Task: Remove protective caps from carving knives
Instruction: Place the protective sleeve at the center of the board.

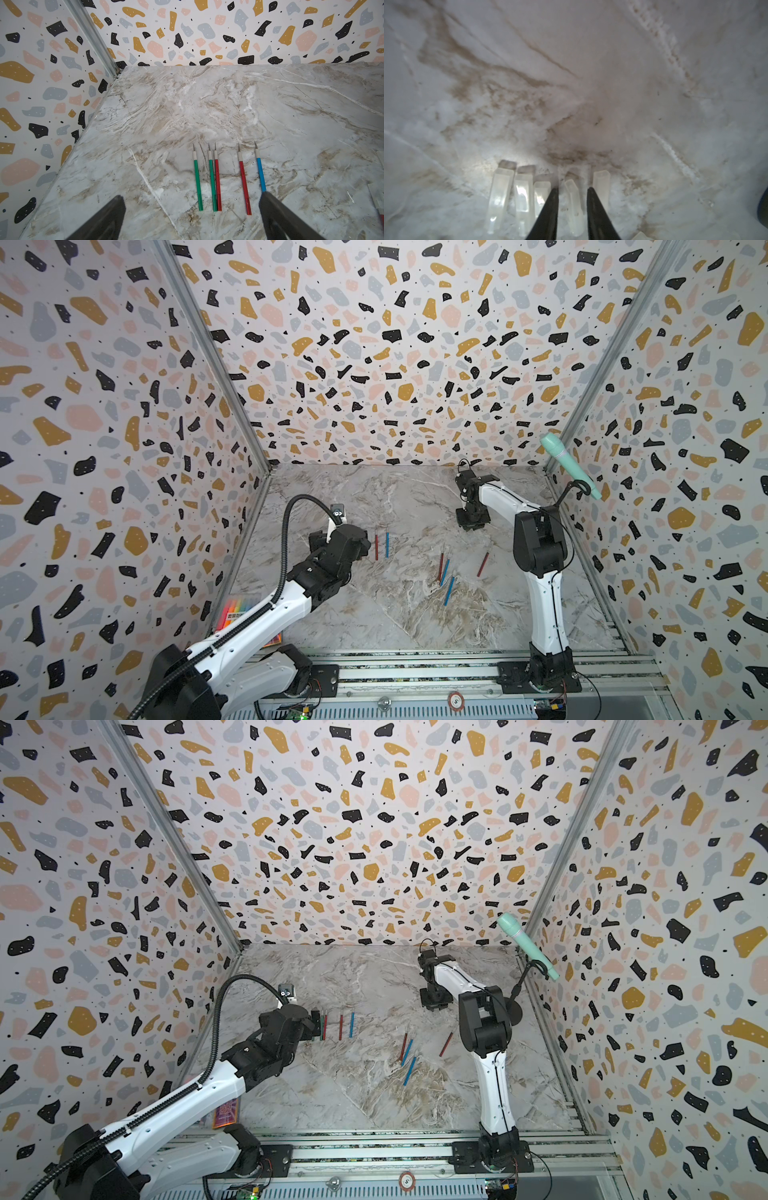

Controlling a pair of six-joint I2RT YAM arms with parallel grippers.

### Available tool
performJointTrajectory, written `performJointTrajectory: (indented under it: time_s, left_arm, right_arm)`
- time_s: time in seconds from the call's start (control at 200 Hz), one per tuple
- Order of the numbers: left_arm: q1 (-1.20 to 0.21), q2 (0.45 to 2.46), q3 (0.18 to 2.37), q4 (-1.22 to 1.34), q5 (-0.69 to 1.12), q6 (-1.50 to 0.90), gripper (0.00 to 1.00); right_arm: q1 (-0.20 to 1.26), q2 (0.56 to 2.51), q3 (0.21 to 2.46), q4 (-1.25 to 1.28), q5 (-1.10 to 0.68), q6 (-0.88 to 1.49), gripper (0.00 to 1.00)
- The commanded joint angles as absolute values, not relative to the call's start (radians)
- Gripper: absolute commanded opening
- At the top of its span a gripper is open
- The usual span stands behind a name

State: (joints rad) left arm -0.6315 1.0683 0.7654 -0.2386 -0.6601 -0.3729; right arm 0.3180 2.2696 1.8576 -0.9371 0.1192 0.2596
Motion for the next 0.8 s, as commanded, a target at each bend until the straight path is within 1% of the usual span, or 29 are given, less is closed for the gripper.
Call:
performJointTrajectory:
  time_s: [0.0, 0.3, 0.395, 0.441, 0.481, 0.566, 0.611, 0.796]
  left_arm:
    - [-0.637, 1.069, 0.795, -0.237, -0.673, -0.354, 1.00]
    - [-0.637, 1.106, 0.838, -0.279, -0.665, -0.324, 0.99]
    - [-0.637, 1.135, 0.859, -0.295, -0.639, -0.317, 0.99]
    - [-0.636, 1.147, 0.868, -0.305, -0.627, -0.317, 0.99]
    - [-0.637, 1.152, 0.871, -0.307, -0.617, -0.321, 0.99]
    - [-0.637, 1.151, 0.871, -0.304, -0.576, -0.330, 0.99]
    - [-0.637, 1.149, 0.869, -0.299, -0.553, -0.333, 0.99]
    - [-0.637, 1.138, 0.866, -0.278, -0.485, -0.325, 0.99]
  right_arm:
    - [0.316, 2.264, 1.907, -0.983, 0.108, 0.257, 0.27]
    - [0.327, 2.216, 2.072, -1.075, 0.099, 0.280, 0.28]
    - [0.335, 2.170, 2.105, -1.094, 0.096, 0.287, 0.31]
    - [0.342, 2.136, 2.103, -1.090, 0.095, 0.291, 0.35]
    - [0.354, 2.099, 2.090, -1.079, 0.096, 0.291, 0.40]
    - [0.384, 2.014, 2.046, -1.045, 0.113, 0.286, 0.56]
    - [0.400, 1.974, 2.025, -1.031, 0.119, 0.281, 0.62]
    - [0.447, 1.824, 1.920, -1.010, 0.132, 0.272, 0.80]
